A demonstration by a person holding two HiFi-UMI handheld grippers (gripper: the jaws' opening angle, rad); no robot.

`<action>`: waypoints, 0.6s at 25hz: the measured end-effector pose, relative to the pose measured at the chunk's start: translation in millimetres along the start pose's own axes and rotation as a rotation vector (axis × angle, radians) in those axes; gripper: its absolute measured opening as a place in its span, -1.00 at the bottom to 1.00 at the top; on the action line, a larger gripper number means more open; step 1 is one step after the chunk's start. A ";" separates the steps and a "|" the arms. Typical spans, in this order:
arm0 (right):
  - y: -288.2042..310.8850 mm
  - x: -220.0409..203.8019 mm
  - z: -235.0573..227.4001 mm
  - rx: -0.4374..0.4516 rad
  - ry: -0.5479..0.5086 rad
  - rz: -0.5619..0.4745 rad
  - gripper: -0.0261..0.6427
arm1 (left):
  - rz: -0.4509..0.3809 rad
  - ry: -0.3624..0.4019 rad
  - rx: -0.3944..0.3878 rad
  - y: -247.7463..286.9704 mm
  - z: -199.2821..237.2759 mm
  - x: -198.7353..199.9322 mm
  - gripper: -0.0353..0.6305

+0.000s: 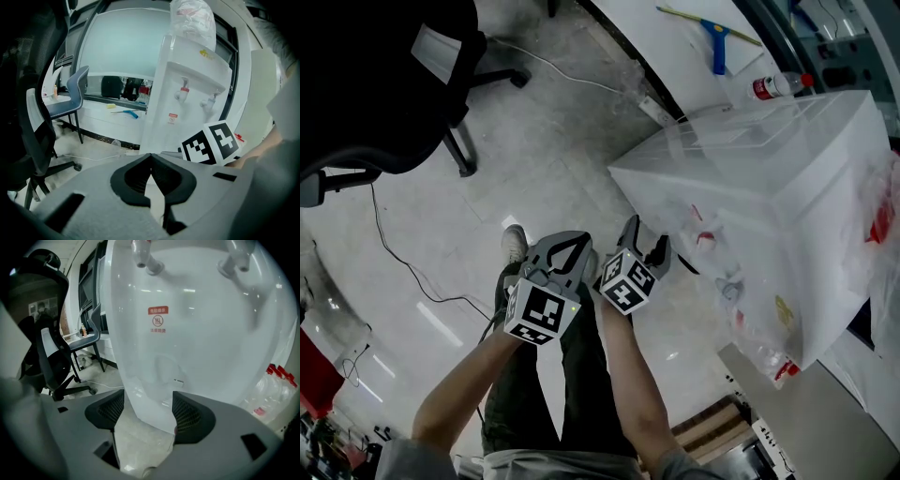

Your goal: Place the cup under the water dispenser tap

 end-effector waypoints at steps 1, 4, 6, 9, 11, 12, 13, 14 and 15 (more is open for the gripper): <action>-2.7 -0.2 0.6 0.010 0.001 0.000 0.03 | -0.001 0.003 0.001 -1.4 0.5 1.8 -0.87; -11.9 0.2 5.5 0.056 0.010 -0.001 0.03 | 0.000 0.015 0.000 -6.6 2.2 6.0 -0.87; -20.9 2.4 8.6 0.083 0.006 -0.008 0.00 | -0.009 0.023 -0.006 -11.0 1.6 10.1 -0.87; -39.9 10.6 11.6 0.107 0.000 -0.029 -0.19 | -0.012 0.034 -0.017 -21.1 -1.7 18.3 -0.87; -54.1 19.2 13.8 0.122 -0.003 -0.043 -0.30 | -0.015 0.045 -0.025 -29.3 -4.0 27.0 -0.87; -61.4 24.3 14.8 0.131 -0.005 -0.050 -0.35 | -0.017 0.049 -0.030 -33.6 -5.2 32.0 -0.87; -69.0 29.8 15.8 0.139 -0.006 -0.057 -0.41 | -0.018 0.054 -0.035 -38.2 -6.3 37.3 -0.87; -77.0 35.7 16.7 0.145 -0.006 -0.066 -0.47 | -0.020 0.059 -0.039 -43.3 -7.2 42.9 -0.87; -85.4 41.7 17.7 0.151 -0.004 -0.075 -0.53 | -0.022 0.066 -0.042 -48.8 -7.9 48.7 -0.87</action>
Point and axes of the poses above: the fingertips, and each gripper's own axes: y forward along the fingers, z to its left, x out of its top, the point moved 7 cm from there along -y, backward along the fingers, and after that the axes turned 6 degrees about -x, right-handed, at the moved point
